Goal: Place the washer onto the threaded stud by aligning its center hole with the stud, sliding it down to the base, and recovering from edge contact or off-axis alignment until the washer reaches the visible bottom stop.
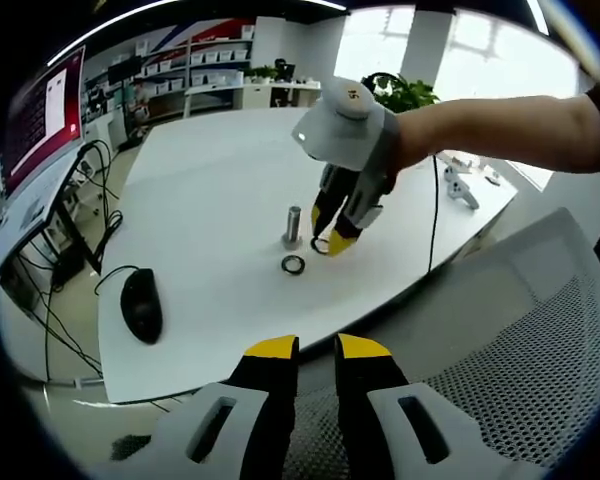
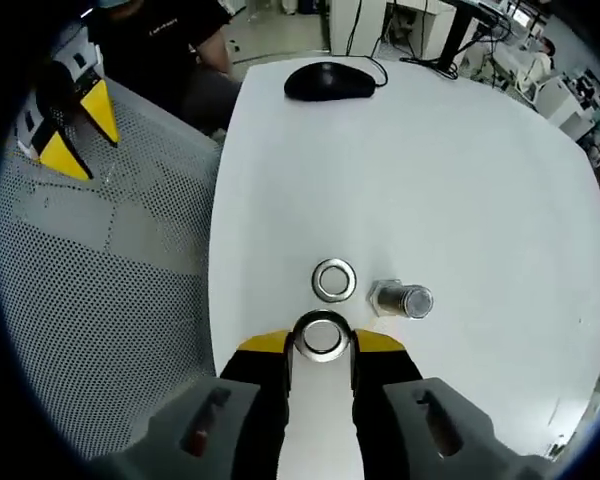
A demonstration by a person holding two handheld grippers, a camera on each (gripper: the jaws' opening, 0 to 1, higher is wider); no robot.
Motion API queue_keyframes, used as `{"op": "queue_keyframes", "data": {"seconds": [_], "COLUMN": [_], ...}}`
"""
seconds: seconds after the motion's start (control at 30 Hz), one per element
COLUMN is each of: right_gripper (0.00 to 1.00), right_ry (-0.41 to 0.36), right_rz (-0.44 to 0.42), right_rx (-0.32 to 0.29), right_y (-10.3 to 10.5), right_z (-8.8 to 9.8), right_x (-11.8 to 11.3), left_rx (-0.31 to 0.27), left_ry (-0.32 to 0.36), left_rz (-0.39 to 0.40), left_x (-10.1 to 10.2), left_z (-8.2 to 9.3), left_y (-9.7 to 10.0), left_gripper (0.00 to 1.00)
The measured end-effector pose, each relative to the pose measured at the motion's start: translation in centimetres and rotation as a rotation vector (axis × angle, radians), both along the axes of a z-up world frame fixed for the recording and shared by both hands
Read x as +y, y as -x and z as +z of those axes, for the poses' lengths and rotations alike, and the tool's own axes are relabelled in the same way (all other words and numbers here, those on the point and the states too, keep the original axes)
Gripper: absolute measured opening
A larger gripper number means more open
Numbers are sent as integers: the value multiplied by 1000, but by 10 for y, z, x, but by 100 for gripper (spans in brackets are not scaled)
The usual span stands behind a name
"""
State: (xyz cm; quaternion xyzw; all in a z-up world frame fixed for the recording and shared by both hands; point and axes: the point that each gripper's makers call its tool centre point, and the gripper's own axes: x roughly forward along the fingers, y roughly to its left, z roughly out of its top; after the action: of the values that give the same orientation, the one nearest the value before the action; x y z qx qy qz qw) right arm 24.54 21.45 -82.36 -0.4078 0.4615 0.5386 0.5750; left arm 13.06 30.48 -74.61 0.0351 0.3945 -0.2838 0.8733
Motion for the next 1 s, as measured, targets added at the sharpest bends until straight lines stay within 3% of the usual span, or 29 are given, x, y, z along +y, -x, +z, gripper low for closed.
{"op": "queue_keyframes", "data": {"seconds": [1.0], "right_gripper": [23], "right_ry": [-16], "right_rz": [127], "right_rx": [-56], "right_y": [-14], "right_z": [52], "right_x": [15], "left_rx": [-6], "left_ry": [3], "left_rz": [-4], "left_x": [-1], "left_z": [2], "left_y": [0], "left_gripper": [12]}}
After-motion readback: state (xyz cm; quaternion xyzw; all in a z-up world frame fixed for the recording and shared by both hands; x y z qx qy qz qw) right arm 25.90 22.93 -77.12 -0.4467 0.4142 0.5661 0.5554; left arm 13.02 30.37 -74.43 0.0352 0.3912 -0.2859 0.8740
